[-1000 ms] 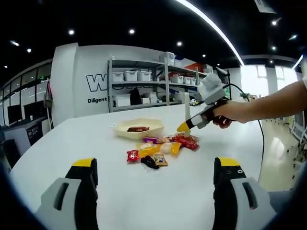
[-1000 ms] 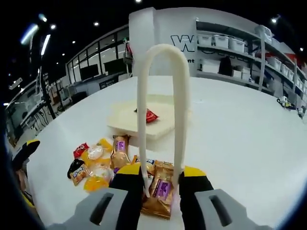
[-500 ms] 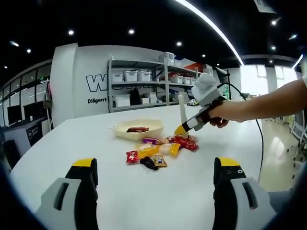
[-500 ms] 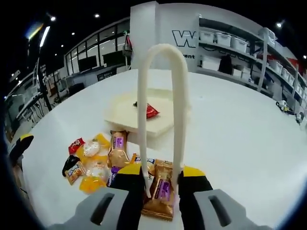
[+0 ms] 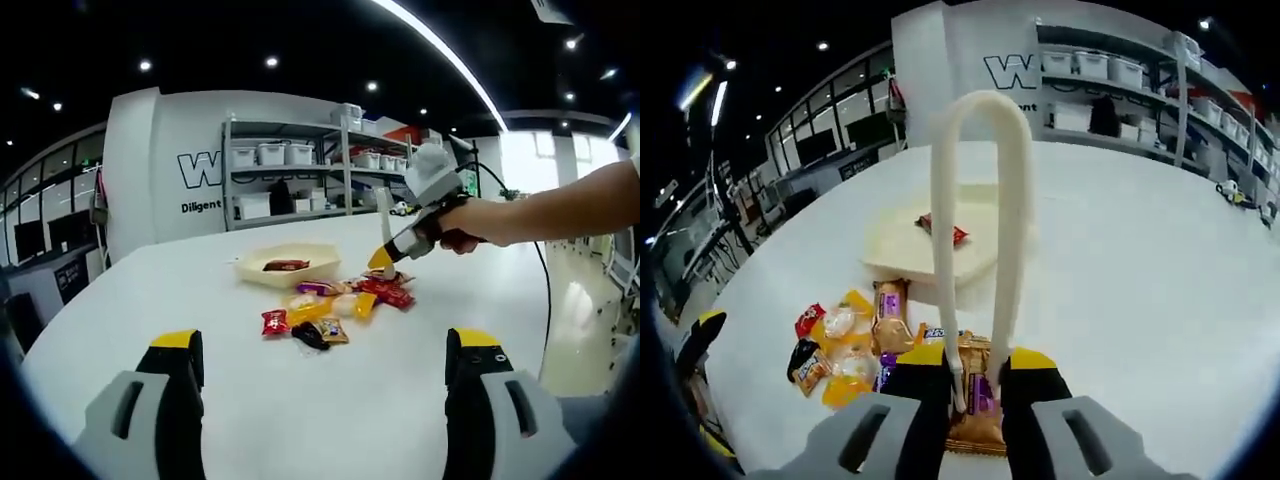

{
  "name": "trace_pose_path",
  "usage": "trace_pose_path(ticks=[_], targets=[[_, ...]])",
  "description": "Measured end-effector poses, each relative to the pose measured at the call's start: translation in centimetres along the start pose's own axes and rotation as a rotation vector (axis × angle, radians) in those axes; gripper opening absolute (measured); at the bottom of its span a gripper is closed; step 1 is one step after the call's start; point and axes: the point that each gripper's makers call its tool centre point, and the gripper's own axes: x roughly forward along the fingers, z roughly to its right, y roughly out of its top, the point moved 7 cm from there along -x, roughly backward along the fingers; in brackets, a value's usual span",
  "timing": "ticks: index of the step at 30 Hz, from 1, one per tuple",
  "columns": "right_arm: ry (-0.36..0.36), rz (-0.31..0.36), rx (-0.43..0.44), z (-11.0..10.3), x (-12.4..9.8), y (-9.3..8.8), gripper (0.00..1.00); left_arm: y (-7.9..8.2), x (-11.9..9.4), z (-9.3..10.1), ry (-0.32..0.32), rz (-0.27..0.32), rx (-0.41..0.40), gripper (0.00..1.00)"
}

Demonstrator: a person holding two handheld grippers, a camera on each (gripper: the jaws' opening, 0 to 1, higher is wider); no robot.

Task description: Place the target food into the container with the food tongs after gripping and lifting it, then release it inside without dropping or visibly crushing the food.

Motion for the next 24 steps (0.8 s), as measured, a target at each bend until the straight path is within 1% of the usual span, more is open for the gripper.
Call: trace_pose_path(ticks=[5,6,7,9,13,17,19,24], targets=[[0.013,0.031,-0.008,-0.3,-1.4,1.8,0.12,0.1,0.0,-0.1,0.003,0.0,0.001,0.99],[0.016,0.051,-0.007,-0.2,-1.8,2.7,0.13,0.1,-0.1,-0.1,0.004,0.002,0.001,0.99],[0.016,0.052,-0.007,-0.2,-1.9,2.9,0.13,0.1,-0.1,-0.1,0.004,0.002,0.0,0.99],[0.02,0.066,-0.007,-0.2,-2.3,4.0,0.13,0.1,-0.1,-0.2,0.006,0.004,-0.005,0.99],[0.028,0.091,-0.001,-0.9,-3.2,5.4,0.13,0.0,-0.1,-0.2,0.005,0.001,-0.006,0.99],[0.032,0.102,-0.021,-1.4,-3.4,6.5,0.13,0.0,0.0,-0.3,0.005,-0.002,-0.008,0.99],[0.039,0.108,-0.027,-1.7,-3.0,7.4,0.13,0.0,0.0,-0.3,0.004,-0.004,-0.009,0.99],[0.041,0.106,-0.053,-2.1,-2.1,8.2,0.13,0.0,0.1,-0.4,0.003,-0.008,-0.013,0.99]])
